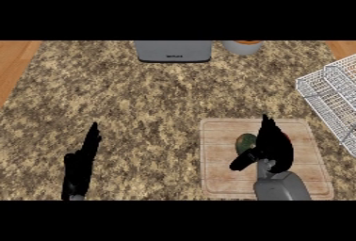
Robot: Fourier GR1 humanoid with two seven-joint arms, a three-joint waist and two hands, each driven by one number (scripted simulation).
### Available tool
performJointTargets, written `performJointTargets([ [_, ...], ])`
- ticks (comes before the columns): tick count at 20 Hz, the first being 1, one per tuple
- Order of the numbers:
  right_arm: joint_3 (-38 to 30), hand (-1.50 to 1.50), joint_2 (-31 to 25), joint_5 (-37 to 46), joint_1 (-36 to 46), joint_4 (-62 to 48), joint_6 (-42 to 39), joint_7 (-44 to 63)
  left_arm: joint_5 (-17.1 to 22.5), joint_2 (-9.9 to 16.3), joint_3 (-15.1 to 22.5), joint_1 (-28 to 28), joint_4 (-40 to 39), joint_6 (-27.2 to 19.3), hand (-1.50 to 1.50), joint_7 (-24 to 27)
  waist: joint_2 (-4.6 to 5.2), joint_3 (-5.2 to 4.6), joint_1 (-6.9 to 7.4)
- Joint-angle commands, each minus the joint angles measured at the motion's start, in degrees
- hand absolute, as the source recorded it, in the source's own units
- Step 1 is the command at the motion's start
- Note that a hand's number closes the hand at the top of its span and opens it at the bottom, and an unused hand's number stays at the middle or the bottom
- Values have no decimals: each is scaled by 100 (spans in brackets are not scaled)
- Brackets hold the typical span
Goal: Pick the squash from the cutting board and place it in the tiered basket
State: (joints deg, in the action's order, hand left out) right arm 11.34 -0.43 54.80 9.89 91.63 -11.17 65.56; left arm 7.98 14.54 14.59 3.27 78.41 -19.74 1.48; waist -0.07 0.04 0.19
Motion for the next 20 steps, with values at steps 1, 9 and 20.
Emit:
performJointTargets([
  [1, 20, -150, 41, -177, 123, 125, -383, 1035, -245, -219, 107, -211, 39, -308, 0, -451, 2, -4, -23],
  [9, 328, 150, 40, -55, -261, -294, 327, 708, -165, 56, -122, 52, 227, 129, 0, -373, 2, -3, 2],
  [20, 202, 150, 34, 771, 236, -1267, 492, -477, -245, -107, -174, 537, 526, 324, 0, -192, 6, -4, 33],
])
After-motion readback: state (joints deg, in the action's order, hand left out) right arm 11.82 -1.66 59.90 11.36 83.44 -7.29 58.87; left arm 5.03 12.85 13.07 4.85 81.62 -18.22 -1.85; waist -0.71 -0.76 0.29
